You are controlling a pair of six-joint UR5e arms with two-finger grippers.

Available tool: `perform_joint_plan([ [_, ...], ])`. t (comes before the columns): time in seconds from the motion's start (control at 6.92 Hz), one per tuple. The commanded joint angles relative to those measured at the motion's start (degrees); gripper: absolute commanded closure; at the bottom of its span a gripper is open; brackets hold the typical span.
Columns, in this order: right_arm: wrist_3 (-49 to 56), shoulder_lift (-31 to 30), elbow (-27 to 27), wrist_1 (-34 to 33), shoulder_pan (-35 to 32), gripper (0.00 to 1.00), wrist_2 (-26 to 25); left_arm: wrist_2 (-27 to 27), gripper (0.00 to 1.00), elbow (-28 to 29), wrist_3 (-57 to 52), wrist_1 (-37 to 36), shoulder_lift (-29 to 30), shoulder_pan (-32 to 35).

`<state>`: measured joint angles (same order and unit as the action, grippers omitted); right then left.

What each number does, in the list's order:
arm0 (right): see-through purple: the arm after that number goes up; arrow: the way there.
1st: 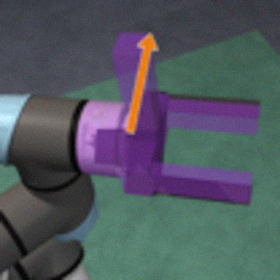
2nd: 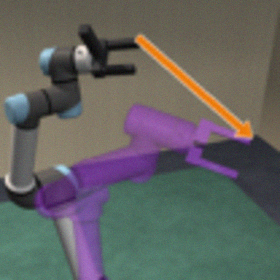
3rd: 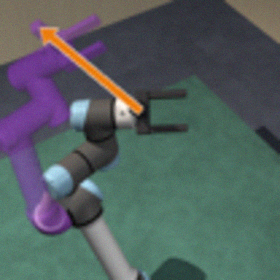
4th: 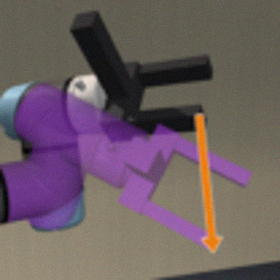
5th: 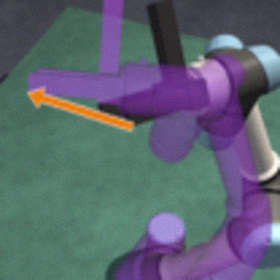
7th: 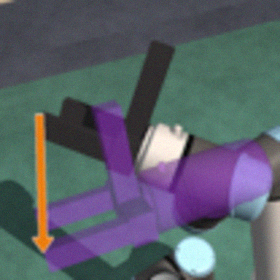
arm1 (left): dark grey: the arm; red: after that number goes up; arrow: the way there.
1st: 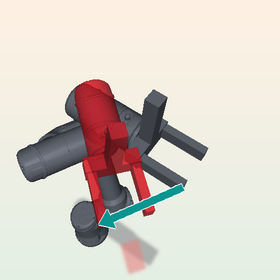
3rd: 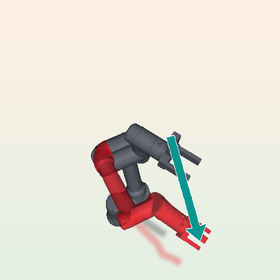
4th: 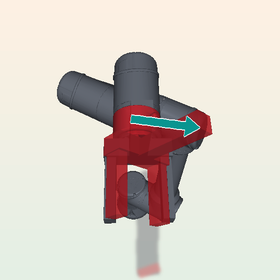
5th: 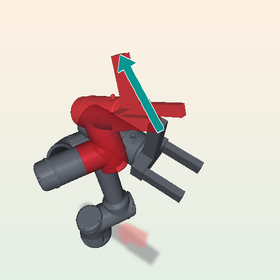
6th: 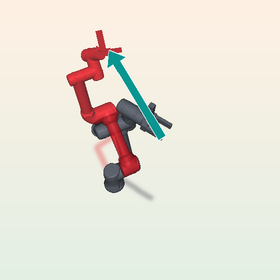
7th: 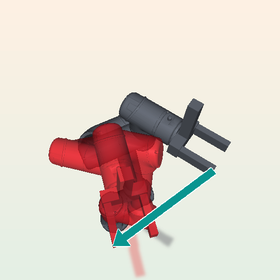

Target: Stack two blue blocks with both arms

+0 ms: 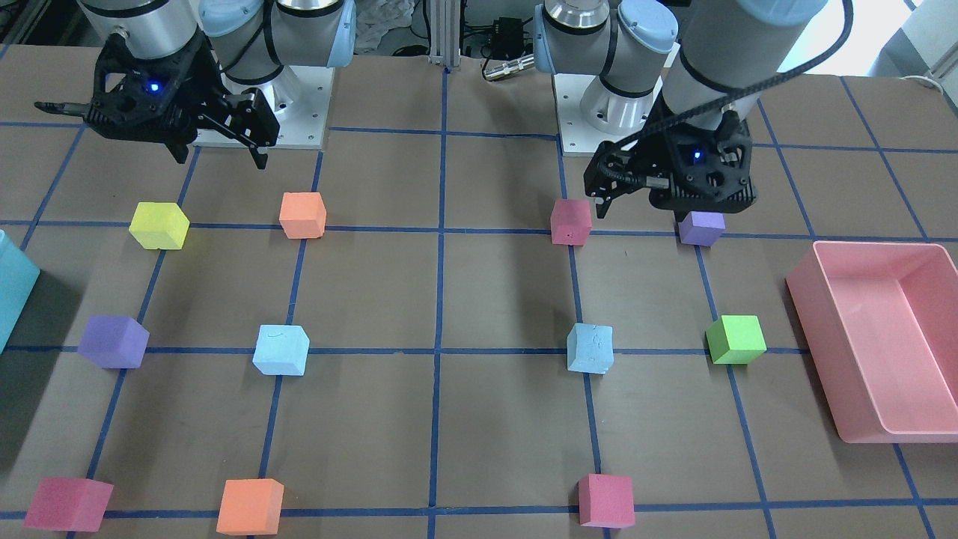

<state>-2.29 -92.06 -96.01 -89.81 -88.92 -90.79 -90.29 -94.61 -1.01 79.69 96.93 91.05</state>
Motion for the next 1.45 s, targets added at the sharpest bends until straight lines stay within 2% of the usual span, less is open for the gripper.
perform_joint_plan([
  [0.0,0.7,9.3,-0.1,-7.9,0.2,0.0,0.6,-0.5,0.0,-8.8,0.0,-14.9,4.4,0.1],
  [0.14,0.9,15.4,-0.1,-15.0,0.2,0.0,0.2,-0.5,0.0,-10.5,0.0,-18.8,6.7,0.1],
  [0.58,0.3,24.7,0.1,-23.0,0.0,0.0,0.7,-0.9,0.0,-10.9,-0.5,-23.2,11.1,0.3],
  [0.72,0.1,26.7,0.3,-24.0,0.0,0.0,0.7,-1.0,0.0,-11.0,-0.8,-24.0,12.0,0.3],
  [1.01,0.0,28.3,0.2,-24.0,0.0,0.0,1.1,-5.1,0.0,-11.3,-0.8,-25.1,13.8,0.3],
  [1.3,0.3,29.3,-0.1,-24.1,0.0,0.0,2.0,-4.7,0.0,-11.3,-0.8,-26.9,15.6,0.4],
])
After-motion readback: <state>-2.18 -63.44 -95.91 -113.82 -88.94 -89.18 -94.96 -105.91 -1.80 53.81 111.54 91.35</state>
